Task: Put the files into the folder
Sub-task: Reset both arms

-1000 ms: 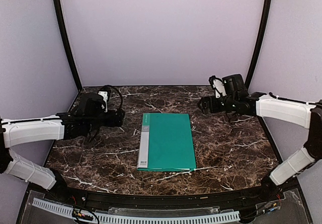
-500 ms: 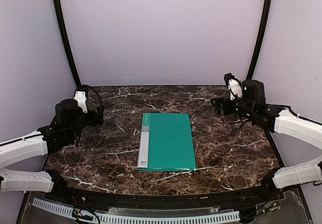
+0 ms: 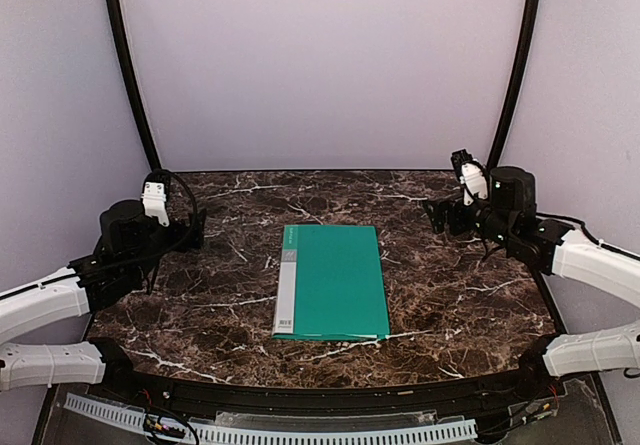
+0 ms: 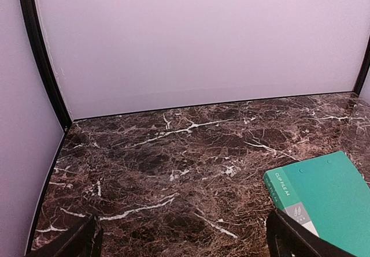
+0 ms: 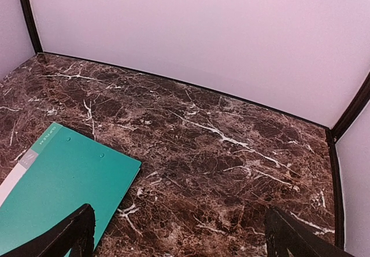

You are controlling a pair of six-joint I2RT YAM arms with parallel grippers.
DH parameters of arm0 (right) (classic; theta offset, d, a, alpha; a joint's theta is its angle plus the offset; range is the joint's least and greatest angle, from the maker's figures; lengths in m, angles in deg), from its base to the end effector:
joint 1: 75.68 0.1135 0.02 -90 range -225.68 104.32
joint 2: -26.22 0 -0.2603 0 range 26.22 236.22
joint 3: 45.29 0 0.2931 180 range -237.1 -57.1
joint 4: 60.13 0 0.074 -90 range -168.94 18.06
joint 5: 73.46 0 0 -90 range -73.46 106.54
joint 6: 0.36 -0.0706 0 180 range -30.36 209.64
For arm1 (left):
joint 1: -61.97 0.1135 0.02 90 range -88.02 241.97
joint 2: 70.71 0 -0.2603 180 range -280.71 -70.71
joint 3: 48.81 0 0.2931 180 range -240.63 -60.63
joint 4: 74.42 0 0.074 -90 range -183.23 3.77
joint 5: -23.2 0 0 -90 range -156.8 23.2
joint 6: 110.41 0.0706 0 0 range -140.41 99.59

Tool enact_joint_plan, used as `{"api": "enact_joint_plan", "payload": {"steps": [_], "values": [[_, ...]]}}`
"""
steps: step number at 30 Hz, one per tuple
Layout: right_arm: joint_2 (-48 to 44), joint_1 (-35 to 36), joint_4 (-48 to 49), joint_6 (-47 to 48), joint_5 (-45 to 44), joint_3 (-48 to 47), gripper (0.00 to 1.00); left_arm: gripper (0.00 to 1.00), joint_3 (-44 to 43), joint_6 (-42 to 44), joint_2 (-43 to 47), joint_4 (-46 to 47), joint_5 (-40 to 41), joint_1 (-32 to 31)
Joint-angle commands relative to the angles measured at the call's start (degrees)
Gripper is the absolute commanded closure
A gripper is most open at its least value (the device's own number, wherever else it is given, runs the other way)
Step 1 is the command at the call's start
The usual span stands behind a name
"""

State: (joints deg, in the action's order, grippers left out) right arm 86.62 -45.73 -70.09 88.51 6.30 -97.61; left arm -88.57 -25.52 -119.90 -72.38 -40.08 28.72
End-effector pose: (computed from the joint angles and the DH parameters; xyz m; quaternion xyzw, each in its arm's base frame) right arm 0.2818 0.1479 0.2542 -0.1498 0.7937 0.0872 0.5831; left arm 0.2473 -0.1242 0.2449 0.0297 0.7460 -0.0470 0.6636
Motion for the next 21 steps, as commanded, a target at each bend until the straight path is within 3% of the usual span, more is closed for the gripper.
{"api": "enact_joint_plan", "payload": {"steps": [1,21], "values": [[-1.17,-0.24,2.17,0.85,1.04,1.43,0.01,0.01,0.08,0.16,-0.23,0.57,-1.37,0.30],[0.80,-0.16,3.33,0.86,2.33,0.87,0.01,0.01,-0.14,0.13,-0.99,-0.74,-1.38,0.30]]}}
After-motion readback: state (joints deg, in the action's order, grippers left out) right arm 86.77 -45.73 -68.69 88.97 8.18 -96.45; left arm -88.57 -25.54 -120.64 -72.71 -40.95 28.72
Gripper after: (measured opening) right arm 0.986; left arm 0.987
